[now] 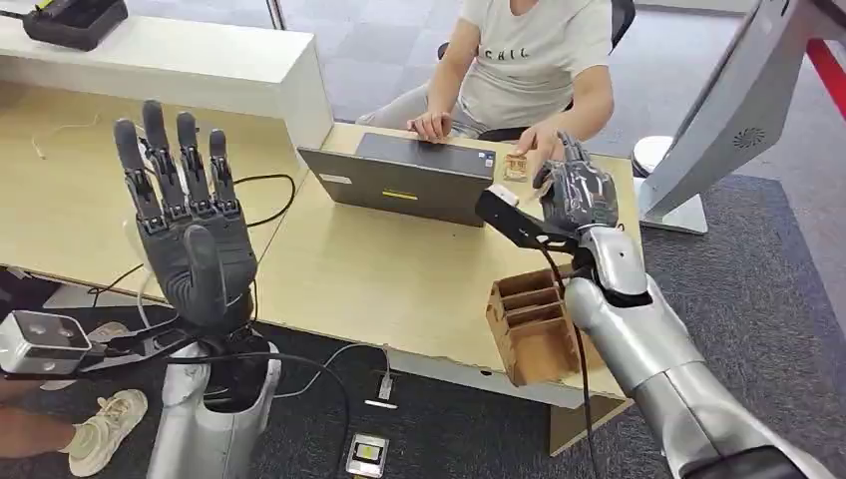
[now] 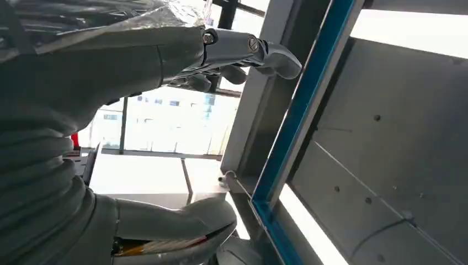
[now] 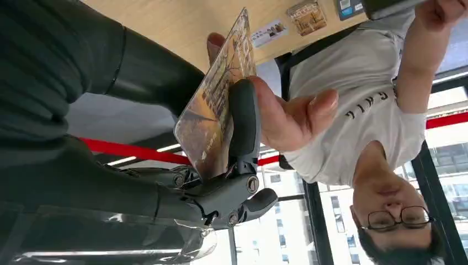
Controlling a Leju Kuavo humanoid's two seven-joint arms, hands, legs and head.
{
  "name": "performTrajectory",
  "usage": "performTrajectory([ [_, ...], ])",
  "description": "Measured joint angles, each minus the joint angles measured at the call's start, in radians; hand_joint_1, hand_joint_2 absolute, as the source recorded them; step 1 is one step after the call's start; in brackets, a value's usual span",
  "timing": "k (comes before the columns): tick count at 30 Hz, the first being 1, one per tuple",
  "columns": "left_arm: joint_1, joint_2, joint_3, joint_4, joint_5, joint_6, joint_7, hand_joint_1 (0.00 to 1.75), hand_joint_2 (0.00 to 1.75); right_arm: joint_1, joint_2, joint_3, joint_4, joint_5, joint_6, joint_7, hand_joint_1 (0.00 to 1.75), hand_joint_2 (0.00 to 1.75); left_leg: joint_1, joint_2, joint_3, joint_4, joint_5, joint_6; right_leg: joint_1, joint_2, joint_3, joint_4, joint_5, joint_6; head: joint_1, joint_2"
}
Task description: Pass the card to the sensor for recognition and then transmit it.
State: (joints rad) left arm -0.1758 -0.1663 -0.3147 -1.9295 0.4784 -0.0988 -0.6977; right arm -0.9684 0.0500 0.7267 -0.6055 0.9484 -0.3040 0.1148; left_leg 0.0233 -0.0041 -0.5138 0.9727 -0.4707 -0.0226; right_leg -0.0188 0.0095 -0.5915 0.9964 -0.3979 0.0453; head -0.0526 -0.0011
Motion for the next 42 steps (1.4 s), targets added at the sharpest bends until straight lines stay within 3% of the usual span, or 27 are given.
performTrajectory([
  [34,0.002,0.011,0.011,0.013,0.009,0.037,0.000,0.00,1.75,-0.022,0.041,0.038,0.113,-0.007,-0.018,-0.021,1.75,1.75,0.000,0.000,0.000,0.000,0.000,0.000,0.000,0.000,0.000,0.000,0.000,0.000,0.000,0.000],
  [42,0.002,0.013,0.010,0.013,0.012,0.035,0.000,0.00,1.75,-0.023,0.037,0.045,0.118,-0.006,-0.018,0.005,1.75,1.75,0.000,0.000,0.000,0.000,0.000,0.000,0.000,0.000,0.000,0.000,0.000,0.000,0.000,0.000],
])
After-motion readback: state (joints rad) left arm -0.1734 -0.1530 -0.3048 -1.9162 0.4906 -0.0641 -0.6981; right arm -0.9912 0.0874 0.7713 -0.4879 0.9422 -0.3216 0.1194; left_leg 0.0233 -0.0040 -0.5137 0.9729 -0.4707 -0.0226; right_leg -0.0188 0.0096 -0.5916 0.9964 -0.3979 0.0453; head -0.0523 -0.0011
